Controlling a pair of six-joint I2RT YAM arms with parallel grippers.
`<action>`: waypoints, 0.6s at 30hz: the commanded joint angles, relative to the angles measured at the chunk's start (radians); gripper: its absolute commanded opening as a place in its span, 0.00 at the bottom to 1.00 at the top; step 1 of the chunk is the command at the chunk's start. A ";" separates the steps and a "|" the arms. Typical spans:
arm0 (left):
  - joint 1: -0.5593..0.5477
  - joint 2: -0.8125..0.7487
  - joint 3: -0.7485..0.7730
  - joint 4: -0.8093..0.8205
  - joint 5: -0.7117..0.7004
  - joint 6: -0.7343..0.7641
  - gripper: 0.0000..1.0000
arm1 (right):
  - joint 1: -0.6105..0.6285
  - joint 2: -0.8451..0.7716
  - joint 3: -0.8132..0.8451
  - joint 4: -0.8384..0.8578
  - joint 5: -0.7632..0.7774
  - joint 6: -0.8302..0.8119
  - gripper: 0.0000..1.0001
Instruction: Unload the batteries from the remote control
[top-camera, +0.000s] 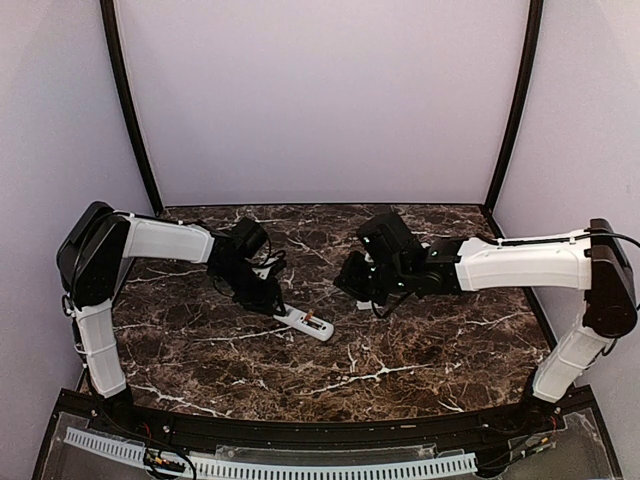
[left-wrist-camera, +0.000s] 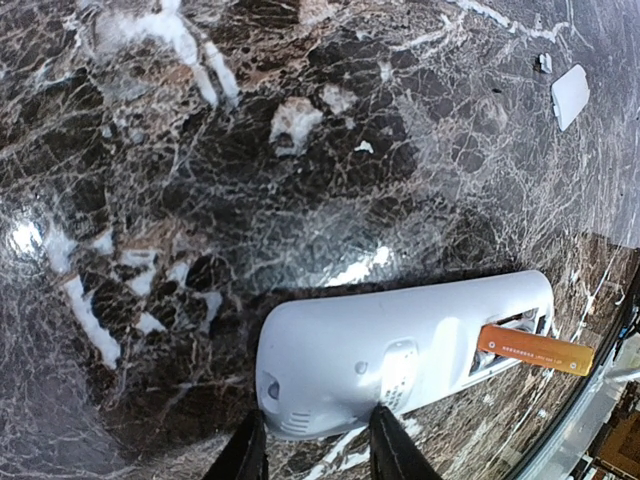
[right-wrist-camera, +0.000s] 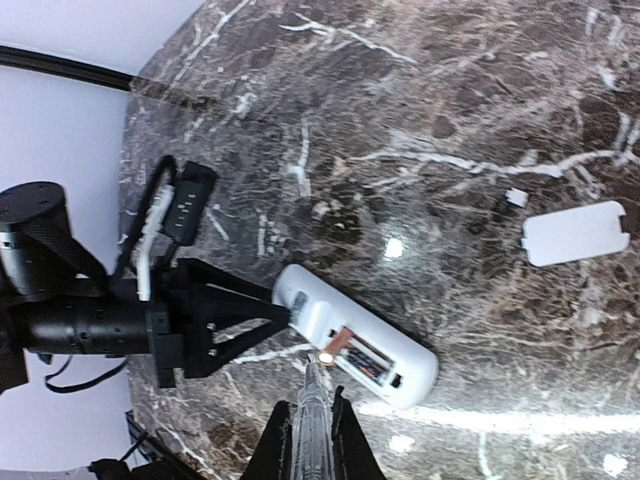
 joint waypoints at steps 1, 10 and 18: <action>-0.057 0.082 -0.022 -0.006 -0.005 0.016 0.34 | 0.004 -0.014 0.002 0.138 0.010 0.009 0.00; -0.057 0.083 -0.020 -0.008 -0.005 0.018 0.34 | 0.004 -0.033 -0.006 0.113 0.043 0.001 0.00; -0.057 0.082 -0.019 -0.009 -0.005 0.020 0.34 | 0.011 -0.001 0.033 0.010 0.070 -0.047 0.00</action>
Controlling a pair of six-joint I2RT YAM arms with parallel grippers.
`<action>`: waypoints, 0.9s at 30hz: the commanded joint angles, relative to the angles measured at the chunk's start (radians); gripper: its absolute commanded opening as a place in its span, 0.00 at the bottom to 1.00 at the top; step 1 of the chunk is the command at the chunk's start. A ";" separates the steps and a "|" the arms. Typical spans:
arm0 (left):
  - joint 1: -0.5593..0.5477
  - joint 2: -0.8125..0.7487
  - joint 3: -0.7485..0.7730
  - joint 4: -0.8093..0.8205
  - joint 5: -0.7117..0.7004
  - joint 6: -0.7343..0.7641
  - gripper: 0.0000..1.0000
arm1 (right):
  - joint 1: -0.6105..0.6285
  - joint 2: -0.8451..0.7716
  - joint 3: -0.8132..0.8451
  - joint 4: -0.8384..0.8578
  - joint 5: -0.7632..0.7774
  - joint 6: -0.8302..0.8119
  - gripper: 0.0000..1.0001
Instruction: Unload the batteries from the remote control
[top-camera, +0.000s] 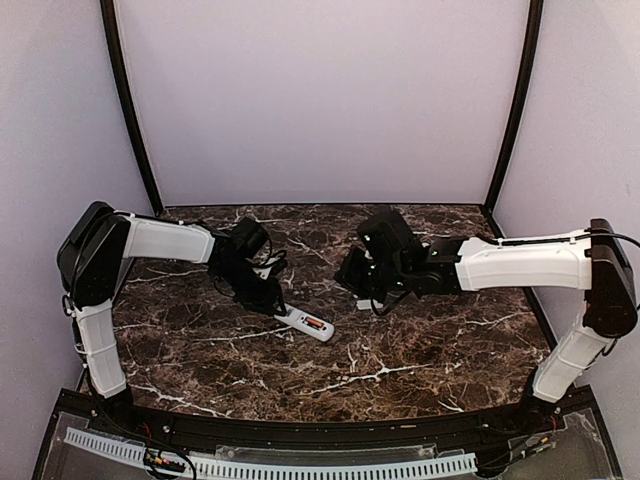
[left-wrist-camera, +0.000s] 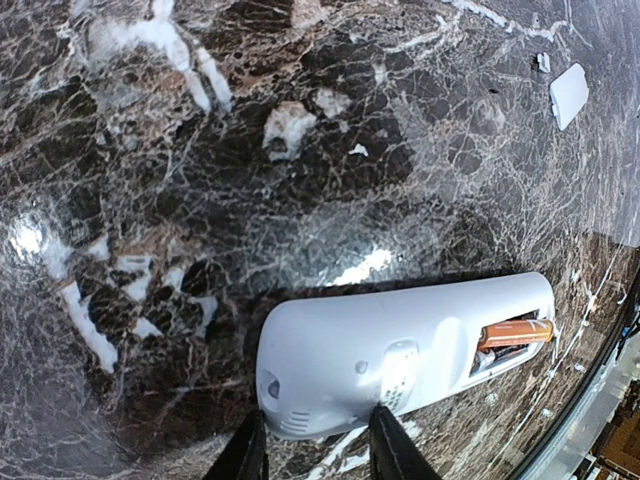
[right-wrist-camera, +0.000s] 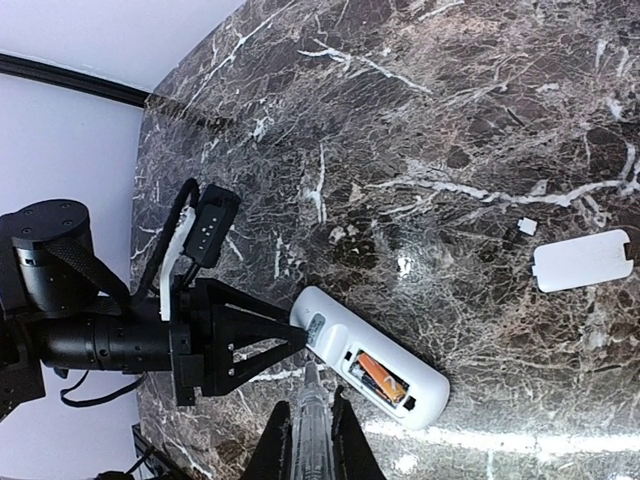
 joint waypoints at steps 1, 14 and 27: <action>-0.051 0.081 -0.022 -0.009 0.001 0.013 0.34 | 0.016 0.005 0.039 -0.076 0.044 -0.043 0.00; -0.052 0.083 -0.022 -0.010 0.004 0.011 0.34 | 0.079 0.076 0.122 -0.203 0.134 -0.097 0.00; -0.052 0.082 -0.020 -0.012 0.008 0.013 0.34 | 0.126 0.152 0.194 -0.245 0.197 -0.143 0.00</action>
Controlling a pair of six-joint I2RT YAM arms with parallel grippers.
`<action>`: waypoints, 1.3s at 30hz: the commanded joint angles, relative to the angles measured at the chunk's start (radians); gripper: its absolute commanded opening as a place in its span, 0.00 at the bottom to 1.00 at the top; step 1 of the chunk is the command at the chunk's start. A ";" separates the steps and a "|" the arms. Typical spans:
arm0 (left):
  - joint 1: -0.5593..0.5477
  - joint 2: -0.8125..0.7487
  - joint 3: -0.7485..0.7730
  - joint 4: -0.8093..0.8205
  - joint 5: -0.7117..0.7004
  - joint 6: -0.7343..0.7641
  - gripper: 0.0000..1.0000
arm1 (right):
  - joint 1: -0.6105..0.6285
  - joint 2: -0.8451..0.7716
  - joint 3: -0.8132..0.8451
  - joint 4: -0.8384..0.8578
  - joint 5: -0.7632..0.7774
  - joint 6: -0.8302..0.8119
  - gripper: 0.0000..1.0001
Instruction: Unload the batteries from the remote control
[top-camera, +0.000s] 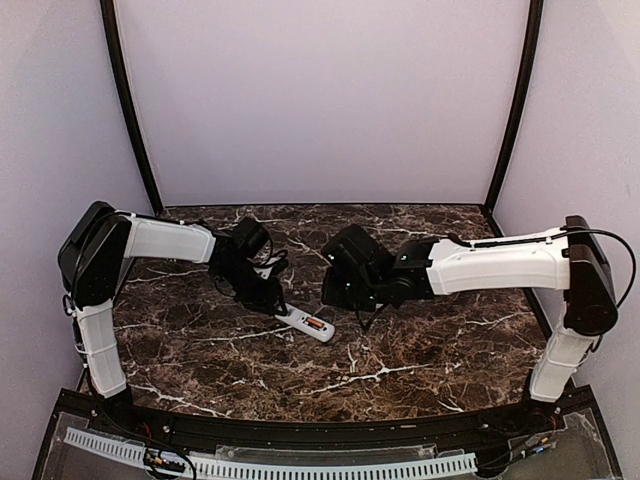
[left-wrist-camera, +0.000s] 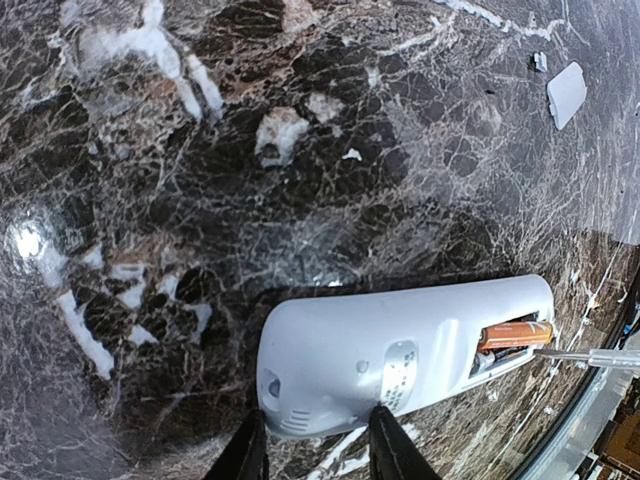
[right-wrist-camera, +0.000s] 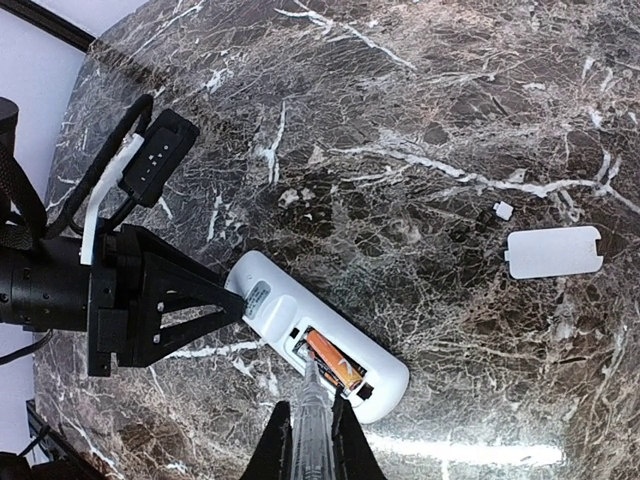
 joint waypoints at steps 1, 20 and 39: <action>-0.050 0.077 -0.027 -0.012 0.007 0.013 0.34 | 0.022 0.031 0.044 -0.029 0.048 -0.029 0.00; -0.050 0.078 -0.027 -0.014 0.007 0.012 0.33 | 0.054 0.119 0.109 -0.087 0.105 -0.051 0.00; -0.050 0.082 -0.025 -0.013 0.009 0.013 0.33 | 0.132 0.175 0.231 -0.276 0.382 -0.062 0.00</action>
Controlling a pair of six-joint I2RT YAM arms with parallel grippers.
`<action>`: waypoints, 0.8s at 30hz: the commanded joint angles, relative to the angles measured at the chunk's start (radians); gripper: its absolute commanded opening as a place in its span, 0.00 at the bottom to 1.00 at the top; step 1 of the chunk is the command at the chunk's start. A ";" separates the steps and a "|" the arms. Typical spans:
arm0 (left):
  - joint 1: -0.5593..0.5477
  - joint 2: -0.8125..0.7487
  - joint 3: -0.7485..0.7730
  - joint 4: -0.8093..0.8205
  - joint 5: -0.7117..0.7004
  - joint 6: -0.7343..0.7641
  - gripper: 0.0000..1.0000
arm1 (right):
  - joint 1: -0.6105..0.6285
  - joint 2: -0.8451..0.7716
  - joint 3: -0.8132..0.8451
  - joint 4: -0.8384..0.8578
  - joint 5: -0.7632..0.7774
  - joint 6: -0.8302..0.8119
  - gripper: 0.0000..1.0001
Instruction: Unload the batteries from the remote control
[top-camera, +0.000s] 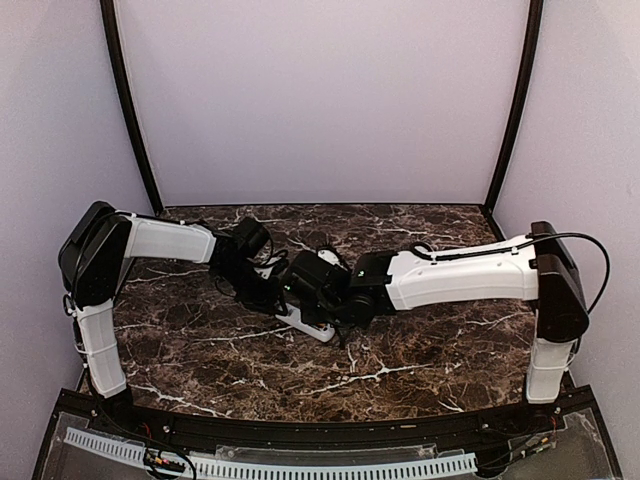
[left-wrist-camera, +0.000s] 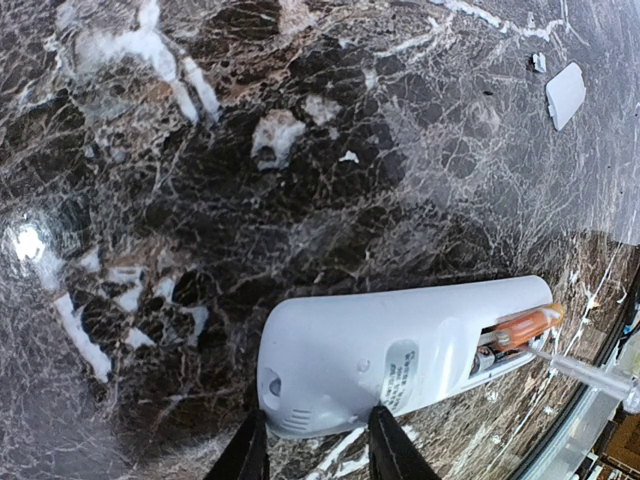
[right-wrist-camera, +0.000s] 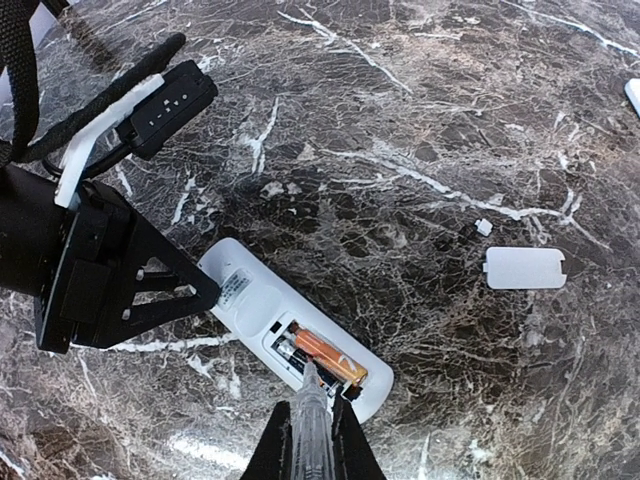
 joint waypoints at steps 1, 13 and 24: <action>-0.048 0.080 -0.027 -0.013 0.010 0.013 0.33 | 0.001 -0.006 0.009 -0.071 0.128 0.008 0.00; -0.049 0.080 -0.027 -0.012 0.017 0.014 0.33 | -0.006 -0.047 -0.036 0.007 0.092 0.018 0.00; -0.047 0.080 -0.027 -0.010 0.028 0.014 0.33 | -0.121 -0.209 -0.233 0.228 -0.188 0.036 0.00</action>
